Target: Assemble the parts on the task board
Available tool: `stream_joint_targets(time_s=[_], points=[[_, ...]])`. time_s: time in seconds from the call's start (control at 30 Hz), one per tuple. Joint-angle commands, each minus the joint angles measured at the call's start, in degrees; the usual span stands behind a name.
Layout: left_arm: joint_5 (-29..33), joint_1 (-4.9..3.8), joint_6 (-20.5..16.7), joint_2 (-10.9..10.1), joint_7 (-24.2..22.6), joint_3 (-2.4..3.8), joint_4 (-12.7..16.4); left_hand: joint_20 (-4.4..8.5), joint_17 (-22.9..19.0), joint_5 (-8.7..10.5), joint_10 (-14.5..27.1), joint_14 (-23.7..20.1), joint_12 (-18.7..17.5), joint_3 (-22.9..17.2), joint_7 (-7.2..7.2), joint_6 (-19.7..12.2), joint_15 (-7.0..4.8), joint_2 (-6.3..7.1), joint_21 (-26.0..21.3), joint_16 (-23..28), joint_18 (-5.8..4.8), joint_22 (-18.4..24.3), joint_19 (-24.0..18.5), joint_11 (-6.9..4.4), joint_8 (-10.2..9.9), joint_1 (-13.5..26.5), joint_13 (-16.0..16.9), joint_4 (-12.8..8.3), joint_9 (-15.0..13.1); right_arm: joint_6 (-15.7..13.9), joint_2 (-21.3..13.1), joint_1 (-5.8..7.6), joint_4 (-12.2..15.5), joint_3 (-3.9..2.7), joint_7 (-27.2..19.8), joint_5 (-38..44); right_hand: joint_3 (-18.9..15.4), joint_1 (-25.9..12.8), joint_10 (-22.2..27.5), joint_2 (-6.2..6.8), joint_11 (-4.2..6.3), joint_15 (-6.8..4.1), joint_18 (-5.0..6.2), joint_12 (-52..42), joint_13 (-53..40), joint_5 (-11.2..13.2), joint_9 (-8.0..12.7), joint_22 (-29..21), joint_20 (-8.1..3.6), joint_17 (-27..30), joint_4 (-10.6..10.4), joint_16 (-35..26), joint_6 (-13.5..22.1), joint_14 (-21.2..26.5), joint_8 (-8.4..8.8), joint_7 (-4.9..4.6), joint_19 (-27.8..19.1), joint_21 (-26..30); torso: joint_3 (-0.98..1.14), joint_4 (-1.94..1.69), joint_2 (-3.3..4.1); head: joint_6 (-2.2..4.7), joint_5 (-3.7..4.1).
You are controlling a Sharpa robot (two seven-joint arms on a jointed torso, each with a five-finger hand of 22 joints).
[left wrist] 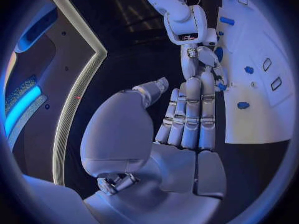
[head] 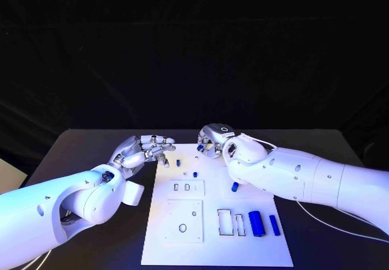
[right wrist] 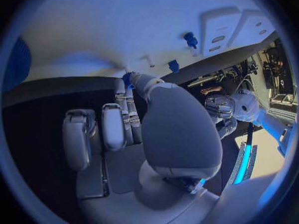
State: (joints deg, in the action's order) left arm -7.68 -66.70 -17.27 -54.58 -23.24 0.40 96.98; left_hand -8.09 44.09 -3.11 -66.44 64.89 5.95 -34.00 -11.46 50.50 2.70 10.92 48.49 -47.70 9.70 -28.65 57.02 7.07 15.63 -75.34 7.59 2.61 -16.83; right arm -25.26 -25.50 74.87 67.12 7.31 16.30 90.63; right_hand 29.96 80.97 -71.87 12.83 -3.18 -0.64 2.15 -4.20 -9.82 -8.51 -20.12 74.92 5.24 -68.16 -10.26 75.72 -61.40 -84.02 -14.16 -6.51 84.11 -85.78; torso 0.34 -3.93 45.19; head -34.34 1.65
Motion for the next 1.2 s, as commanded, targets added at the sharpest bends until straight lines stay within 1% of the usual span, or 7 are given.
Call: stream_joint_targets(time_s=[0.03,0.5,0.63,0.7,0.8,1.0,1.2], points=[[-0.2,-0.21,1.0,0.1,-0.3,0.05,0.0,0.02,0.0,-0.21,0.2,-0.4,0.2,-0.1,0.14,-0.4,0.03,0.03,0.4,-0.4,0.74,-0.1,-0.3,0.02,0.1,-0.5,0.1,-0.3,-0.1,1.4,0.2,-0.23,-0.3,0.04,-0.1,0.2,0.3,-0.3,-0.3,-0.13,-0.05,-0.56,-0.71,-0.1,0.0,-0.2,-0.1,9.1,-0.32,-0.1,0.0,0.4,-0.1,-2.3,-0.16,-0.13,2.5,-0.2,-0.02,-0.01,-0.01,-0.10,-0.06],[-0.2,-0.30,1.3,0.1,-0.2,0.05,-0.1,0.00,0.0,-0.19,0.3,-0.4,0.3,-0.2,0.10,-0.4,0.06,0.00,0.6,-0.4,0.74,-0.3,-0.5,0.06,0.0,-0.5,0.1,-0.4,-0.1,1.7,0.7,-0.44,-1.0,0.06,-0.4,0.0,0.2,-0.7,-0.2,0.23,-0.17,-0.48,-0.58,0.1,-0.1,-0.1,-0.3,8.5,-0.28,0.5,-0.1,0.1,0.4,-2.2,0.01,-0.28,2.2,0.2,0.03,0.13,0.03,0.00,-0.09],[-0.2,-0.34,1.4,0.1,-0.2,0.05,-0.1,0.00,0.0,-0.19,0.3,-0.4,0.3,-0.2,0.10,-0.4,0.06,0.00,0.6,-0.4,0.74,-0.3,-0.5,0.06,0.0,-0.5,0.1,-0.4,-0.1,1.0,1.0,-0.45,-1.5,0.06,-0.6,-0.5,-0.4,-2.5,5.6,2.37,-1.90,0.97,1.09,0.8,1.1,2.4,0.1,1.4,0.75,6.1,-1.0,-3.8,4.9,-0.4,2.67,-2.10,-2.2,5.4,0.02,0.15,0.05,0.19,-0.14],[-0.2,-0.36,1.4,0.1,-0.2,0.05,-0.1,0.00,0.0,-0.19,0.3,-0.4,0.3,-0.2,0.10,-0.4,0.06,0.00,0.6,-0.4,0.74,-0.3,-0.5,0.06,0.0,-0.5,0.1,-0.4,-0.1,0.7,1.1,-0.45,-1.6,0.07,-0.7,-0.6,-3.7,-2.0,10.7,2.31,-2.67,1.70,2.38,0.6,2.3,2.7,0.6,-4.0,1.49,9.4,-1.2,-6.3,8.0,0.5,4.77,-2.71,-5.3,9.9,0.02,0.11,0.05,0.24,-0.09],[-0.2,-0.38,1.5,0.1,-0.2,0.05,-0.1,0.00,0.0,-0.19,0.3,-0.4,0.3,-0.2,0.10,-0.4,0.06,0.00,0.6,-0.4,0.74,-0.3,-0.5,0.06,0.0,-0.5,0.1,-0.4,-0.1,0.4,0.9,-0.45,-1.6,0.07,-0.8,-0.7,-20.9,4.9,16.2,-0.98,-3.66,2.36,3.37,0.4,4.6,2.1,1.3,-9.2,2.20,13.7,-5.9,-9.1,11.2,1.1,7.26,-1.94,-7.0,14.9,0.03,0.07,0.05,0.27,-0.05],[-0.2,-0.39,1.5,-0.1,-0.2,0.05,-0.3,-0.01,0.0,-0.17,0.4,-0.5,0.3,-0.2,0.06,-0.5,0.08,-0.01,0.8,-0.4,0.74,-0.4,-0.6,0.09,0.0,-0.4,0.2,-0.4,-0.2,-0.2,-1.5,-0.43,0.7,0.07,-0.7,-0.8,-23.0,5.6,17.0,-0.25,-3.85,2.50,3.59,0.5,5.1,2.2,1.6,-10.4,2.28,14.7,-6.6,-9.7,12.1,1.4,7.93,-1.84,-7.4,16.2,0.11,0.27,-0.09,0.30,-0.13],[-0.1,-0.40,1.8,-0.5,0.0,0.05,-0.3,-0.01,0.0,-0.17,0.4,-0.5,0.3,-0.2,0.06,-0.5,0.08,-0.01,0.8,-0.4,0.74,-0.4,-0.6,0.09,0.0,-0.4,0.2,-0.4,-0.2,-2.9,-7.2,-0.29,6.0,0.00,-0.4,-1.6,-22.1,5.6,11.1,-1.97,-2.38,1.43,3.17,-2.1,3.9,1.6,1.3,-8.4,1.32,13.4,-6.3,-8.5,10.9,0.8,7.51,-2.42,-5.9,14.9,0.27,0.93,-0.42,0.46,-0.54]])
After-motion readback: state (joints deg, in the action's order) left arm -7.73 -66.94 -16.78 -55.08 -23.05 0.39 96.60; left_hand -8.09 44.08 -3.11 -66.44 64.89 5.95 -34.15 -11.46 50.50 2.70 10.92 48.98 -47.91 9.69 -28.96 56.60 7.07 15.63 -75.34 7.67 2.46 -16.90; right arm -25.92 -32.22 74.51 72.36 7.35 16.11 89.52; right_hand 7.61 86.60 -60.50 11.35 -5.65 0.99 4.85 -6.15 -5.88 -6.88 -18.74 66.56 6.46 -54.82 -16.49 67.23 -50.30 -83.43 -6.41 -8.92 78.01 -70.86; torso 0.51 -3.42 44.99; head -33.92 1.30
